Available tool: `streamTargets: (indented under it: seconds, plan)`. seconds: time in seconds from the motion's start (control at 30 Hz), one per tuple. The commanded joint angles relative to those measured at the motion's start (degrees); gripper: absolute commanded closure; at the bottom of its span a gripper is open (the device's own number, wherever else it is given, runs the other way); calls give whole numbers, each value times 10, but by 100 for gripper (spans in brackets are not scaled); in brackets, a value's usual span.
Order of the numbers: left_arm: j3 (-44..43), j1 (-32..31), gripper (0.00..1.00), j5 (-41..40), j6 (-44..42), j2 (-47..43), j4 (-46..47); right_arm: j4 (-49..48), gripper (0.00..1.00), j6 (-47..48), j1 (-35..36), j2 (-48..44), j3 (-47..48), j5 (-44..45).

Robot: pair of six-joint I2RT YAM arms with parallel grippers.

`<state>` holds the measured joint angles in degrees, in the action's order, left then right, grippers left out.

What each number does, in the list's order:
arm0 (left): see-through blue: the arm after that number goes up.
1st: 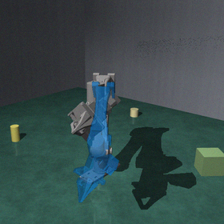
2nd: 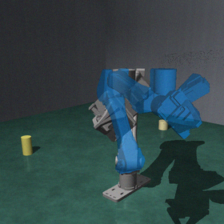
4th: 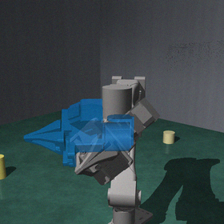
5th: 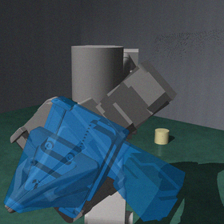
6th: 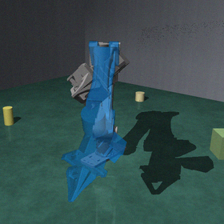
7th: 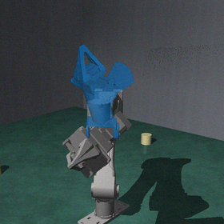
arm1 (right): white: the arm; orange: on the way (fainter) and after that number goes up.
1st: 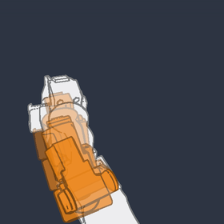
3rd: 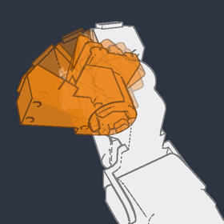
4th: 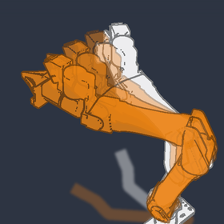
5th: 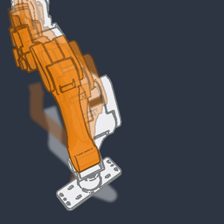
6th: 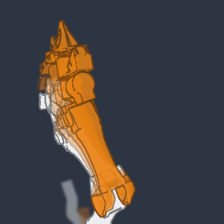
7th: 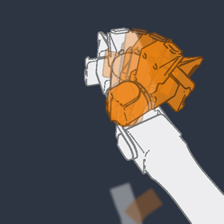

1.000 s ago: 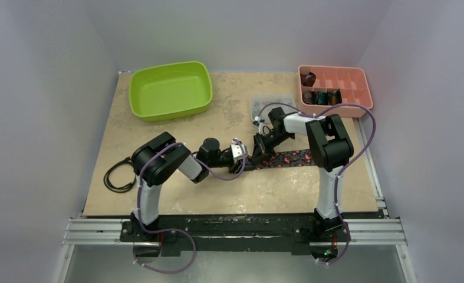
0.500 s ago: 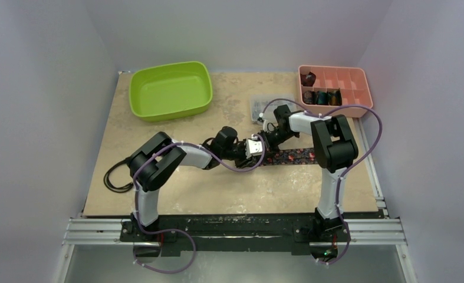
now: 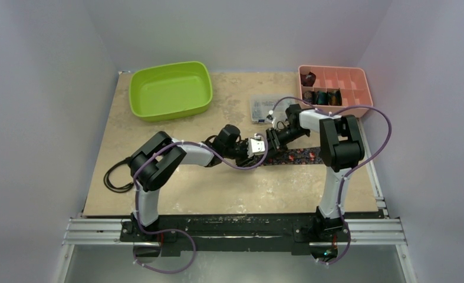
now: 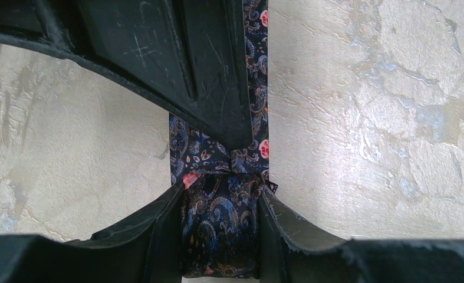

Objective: Roll the ties
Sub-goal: Roll the tie at the center of the board.

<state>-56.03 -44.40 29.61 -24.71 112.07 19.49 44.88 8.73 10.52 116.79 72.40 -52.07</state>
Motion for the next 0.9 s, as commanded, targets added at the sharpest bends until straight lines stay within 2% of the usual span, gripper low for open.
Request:
streamTargets:
  seconds: [0.0,0.07,0.2,0.33,0.53,0.73,0.87]
  plan:
    - [10,-2,84,-63,-38,52,-190,22,74,16,-5,-40,17,-47]
    - [-5,-2,83,-66,-46,52,-230,2,66,-7,-5,-44,3,-64]
    - [-46,-3,81,-68,-56,58,-300,-98,56,-90,-5,-48,-42,-87]
    - [-63,-3,81,-67,-63,57,-335,-185,54,-168,4,-45,-64,-100]
    - [-80,-3,81,-62,-71,60,-365,-235,49,-213,23,-44,-74,-99]
    - [-86,-3,81,-66,-72,64,-372,-222,54,-193,37,-35,-73,-81]
    - [-88,-3,81,-67,-69,66,-375,-151,56,-129,36,-19,-63,-93]
